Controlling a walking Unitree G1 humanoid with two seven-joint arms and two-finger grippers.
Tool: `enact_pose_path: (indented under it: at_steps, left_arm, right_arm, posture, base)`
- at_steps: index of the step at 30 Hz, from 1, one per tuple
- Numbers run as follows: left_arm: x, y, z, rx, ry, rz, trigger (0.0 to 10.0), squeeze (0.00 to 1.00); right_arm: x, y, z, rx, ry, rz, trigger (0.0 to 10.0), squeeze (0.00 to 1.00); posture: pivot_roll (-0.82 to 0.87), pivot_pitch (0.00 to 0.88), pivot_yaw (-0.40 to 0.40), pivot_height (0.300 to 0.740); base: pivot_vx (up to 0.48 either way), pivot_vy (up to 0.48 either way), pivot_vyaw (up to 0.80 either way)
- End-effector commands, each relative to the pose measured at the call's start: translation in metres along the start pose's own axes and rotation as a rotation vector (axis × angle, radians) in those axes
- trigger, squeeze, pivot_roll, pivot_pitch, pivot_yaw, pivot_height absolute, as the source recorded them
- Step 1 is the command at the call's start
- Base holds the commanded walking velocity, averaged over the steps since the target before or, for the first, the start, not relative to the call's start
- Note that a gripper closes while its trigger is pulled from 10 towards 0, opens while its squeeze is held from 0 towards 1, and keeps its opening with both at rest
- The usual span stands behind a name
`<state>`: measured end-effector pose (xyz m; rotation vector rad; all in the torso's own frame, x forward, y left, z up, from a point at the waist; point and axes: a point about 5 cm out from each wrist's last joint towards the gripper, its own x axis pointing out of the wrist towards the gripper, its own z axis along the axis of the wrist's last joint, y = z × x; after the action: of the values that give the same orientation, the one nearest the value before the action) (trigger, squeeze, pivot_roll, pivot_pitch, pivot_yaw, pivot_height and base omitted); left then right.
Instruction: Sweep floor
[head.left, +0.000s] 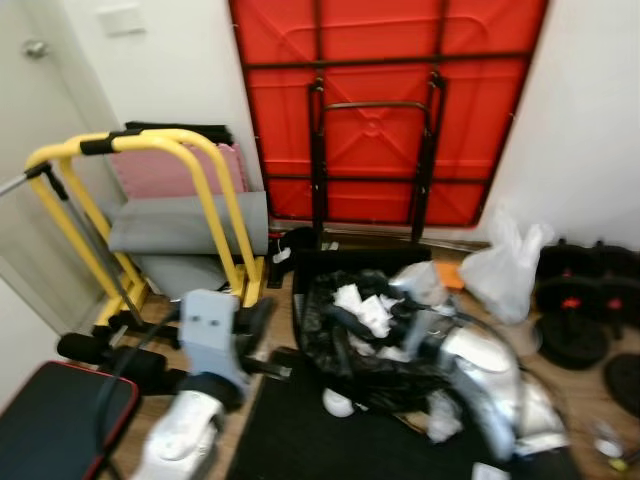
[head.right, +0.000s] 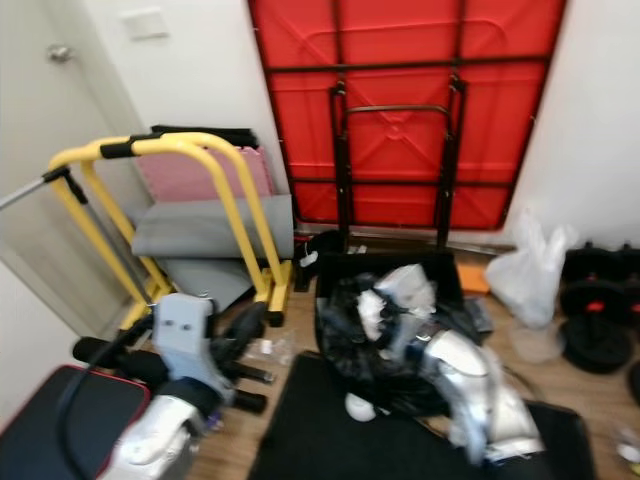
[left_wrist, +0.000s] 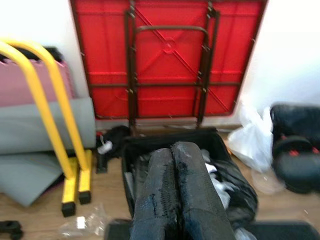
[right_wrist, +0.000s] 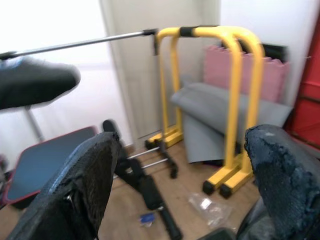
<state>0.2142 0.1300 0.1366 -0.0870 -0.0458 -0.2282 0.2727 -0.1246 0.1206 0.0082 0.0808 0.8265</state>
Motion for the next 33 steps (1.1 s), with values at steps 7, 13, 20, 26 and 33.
enact_pose_path:
  at_steps: [7, 13, 20, 26, 33]
  left_arm:
    - [0.0009, -0.0014, -0.0017, -0.01, 0.009, -0.03, 10.0, 0.0]
    - [0.0023, -0.002, -0.0021, -0.024, 0.003, -0.033, 10.0, 0.0]
    - [0.0034, -0.0017, -0.0025, -0.028, 0.001, -0.034, 10.0, 0.0]
    - [0.0044, -0.0006, -0.0043, -0.029, 0.009, -0.038, 10.0, 0.0]
    - [0.0048, 0.0, -0.0073, -0.028, 0.022, -0.042, 10.0, 0.0]
  right_arm:
    - [-0.0017, 0.0009, 0.0013, -0.03, 0.011, 0.041, 10.0, 0.0]
    - [-0.0016, -0.0009, 0.0004, -0.032, 0.016, 0.038, 10.0, 0.0]
    - [-0.0011, -0.0056, -0.0003, 0.008, 0.005, 0.003, 10.0, 0.0]
    - [0.0001, -0.0072, -0.001, 0.022, 0.002, -0.004, 10.0, 0.0]
    - [0.0011, -0.0076, -0.0029, 0.036, 0.0, -0.009, 10.0, 0.0]
  posture:
    - [-0.09, 0.0, 0.016, 0.74]
    - [-0.1, 0.0, 0.009, 0.74]
    - [-0.11, 0.0, 0.016, 0.74]
    - [-0.1, 0.0, 0.017, 0.74]
    - [-0.1, 0.0, 0.014, 0.74]
  base:
    - [0.0, 0.0, 0.79]
    - [0.0, 0.0, 0.79]
    - [0.0, 0.0, 0.79]
    - [0.0, 0.0, 0.79]
    - [0.0, 0.0, 0.79]
